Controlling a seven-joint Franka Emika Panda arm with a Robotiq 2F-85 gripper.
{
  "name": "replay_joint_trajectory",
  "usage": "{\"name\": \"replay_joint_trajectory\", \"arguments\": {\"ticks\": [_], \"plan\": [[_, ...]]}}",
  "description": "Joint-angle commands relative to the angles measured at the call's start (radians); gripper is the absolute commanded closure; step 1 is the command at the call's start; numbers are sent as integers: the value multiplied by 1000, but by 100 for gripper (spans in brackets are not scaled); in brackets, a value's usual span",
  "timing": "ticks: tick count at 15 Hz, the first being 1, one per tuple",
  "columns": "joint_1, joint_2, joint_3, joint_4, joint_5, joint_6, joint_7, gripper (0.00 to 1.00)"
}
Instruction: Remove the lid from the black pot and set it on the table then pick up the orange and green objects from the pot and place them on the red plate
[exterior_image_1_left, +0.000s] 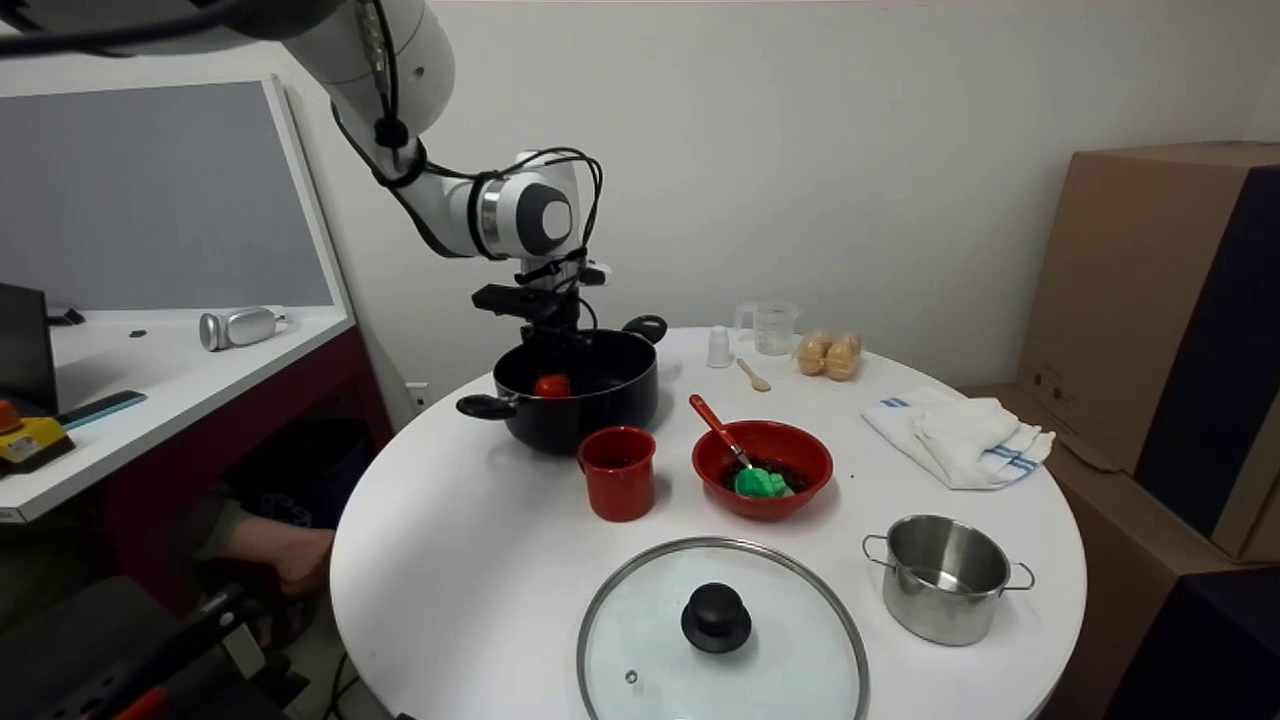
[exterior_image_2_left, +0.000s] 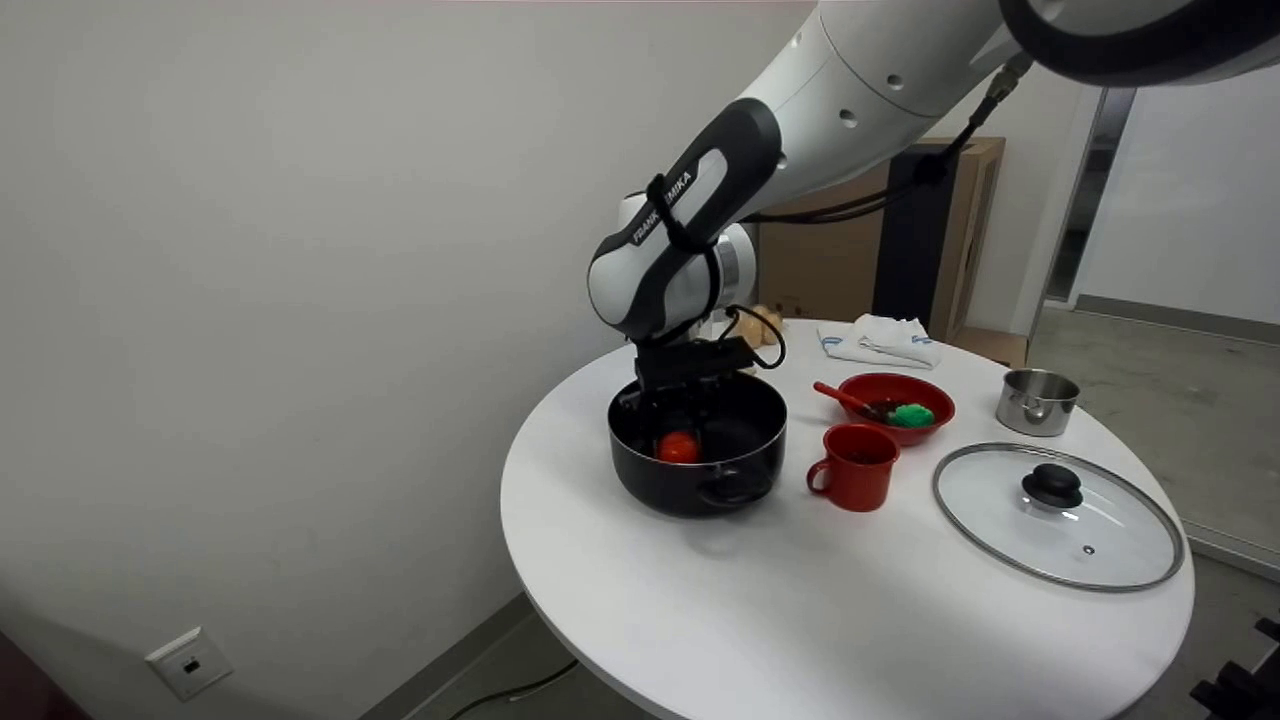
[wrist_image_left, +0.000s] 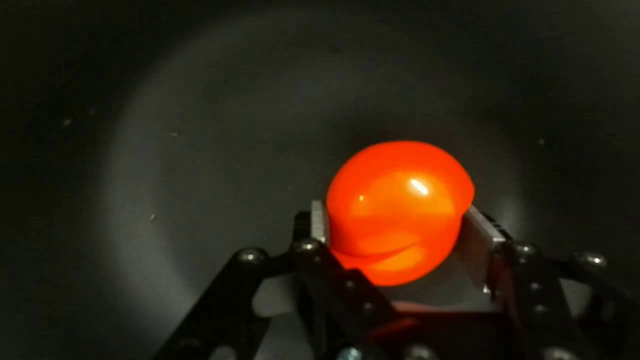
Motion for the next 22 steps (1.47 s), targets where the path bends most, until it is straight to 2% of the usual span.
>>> {"name": "replay_joint_trajectory", "arguments": {"ticks": [1, 6, 9, 15, 18, 22], "plan": [[-19, -131, -31, -79, 11, 4, 22, 64], [-43, -269, -97, -198, -11, 52, 68, 64], [-41, -307, -177, -296, -45, 126, 157, 64], [-76, -291, -348, -409, -72, 247, 346, 64], [-102, -276, -389, -423, -75, 263, 391, 64], [-109, -212, -401, -390, -95, 297, 431, 64]]}}
